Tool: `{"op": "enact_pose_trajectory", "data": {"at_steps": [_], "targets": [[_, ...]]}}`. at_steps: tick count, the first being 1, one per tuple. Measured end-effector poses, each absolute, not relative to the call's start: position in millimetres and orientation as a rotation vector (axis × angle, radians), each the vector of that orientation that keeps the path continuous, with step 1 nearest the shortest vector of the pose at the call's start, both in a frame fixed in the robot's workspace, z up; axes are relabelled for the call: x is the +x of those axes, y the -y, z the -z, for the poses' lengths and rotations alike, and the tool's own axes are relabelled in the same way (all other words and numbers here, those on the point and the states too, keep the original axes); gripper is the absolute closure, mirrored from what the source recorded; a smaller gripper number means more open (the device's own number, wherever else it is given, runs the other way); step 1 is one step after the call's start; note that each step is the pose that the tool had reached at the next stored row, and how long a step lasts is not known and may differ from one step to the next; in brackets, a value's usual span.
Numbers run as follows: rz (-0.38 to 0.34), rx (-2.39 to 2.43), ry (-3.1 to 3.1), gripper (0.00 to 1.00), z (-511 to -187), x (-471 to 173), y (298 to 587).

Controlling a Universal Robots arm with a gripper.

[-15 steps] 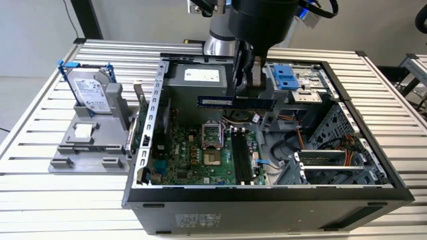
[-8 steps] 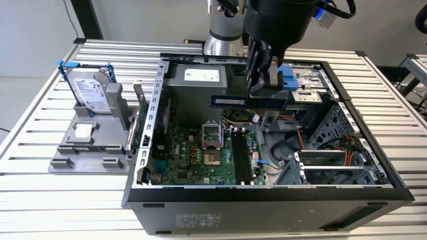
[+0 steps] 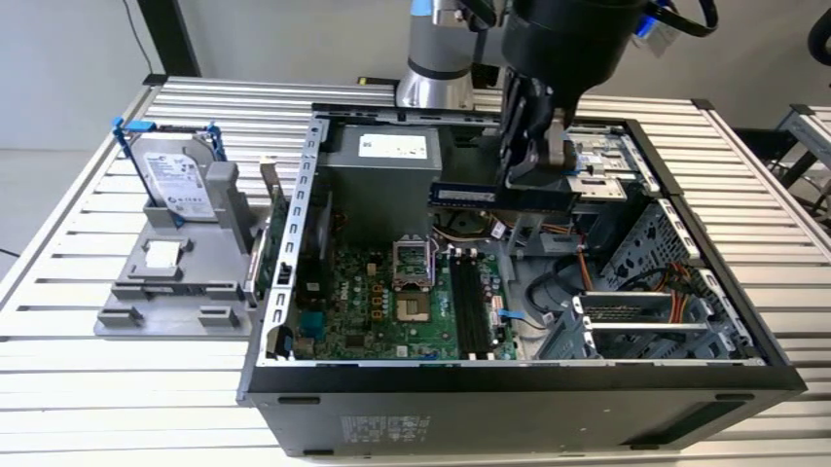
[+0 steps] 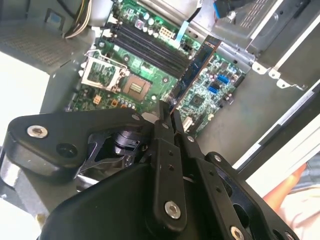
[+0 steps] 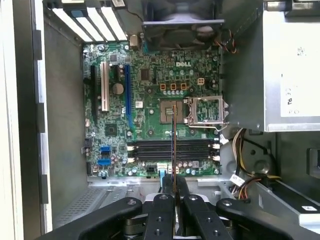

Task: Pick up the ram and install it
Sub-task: 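Pick up the ram and move it above insertion slot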

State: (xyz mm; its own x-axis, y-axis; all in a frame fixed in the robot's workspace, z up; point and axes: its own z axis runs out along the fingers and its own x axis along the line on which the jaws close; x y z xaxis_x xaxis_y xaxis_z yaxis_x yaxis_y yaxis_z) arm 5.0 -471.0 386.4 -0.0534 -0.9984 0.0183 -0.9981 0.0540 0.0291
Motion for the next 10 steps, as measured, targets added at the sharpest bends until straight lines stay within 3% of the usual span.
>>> {"op": "enact_pose_trajectory", "data": {"at_steps": [10], "targets": [[0.013,2.131,2.262,1.00,-386,12,455]]}}
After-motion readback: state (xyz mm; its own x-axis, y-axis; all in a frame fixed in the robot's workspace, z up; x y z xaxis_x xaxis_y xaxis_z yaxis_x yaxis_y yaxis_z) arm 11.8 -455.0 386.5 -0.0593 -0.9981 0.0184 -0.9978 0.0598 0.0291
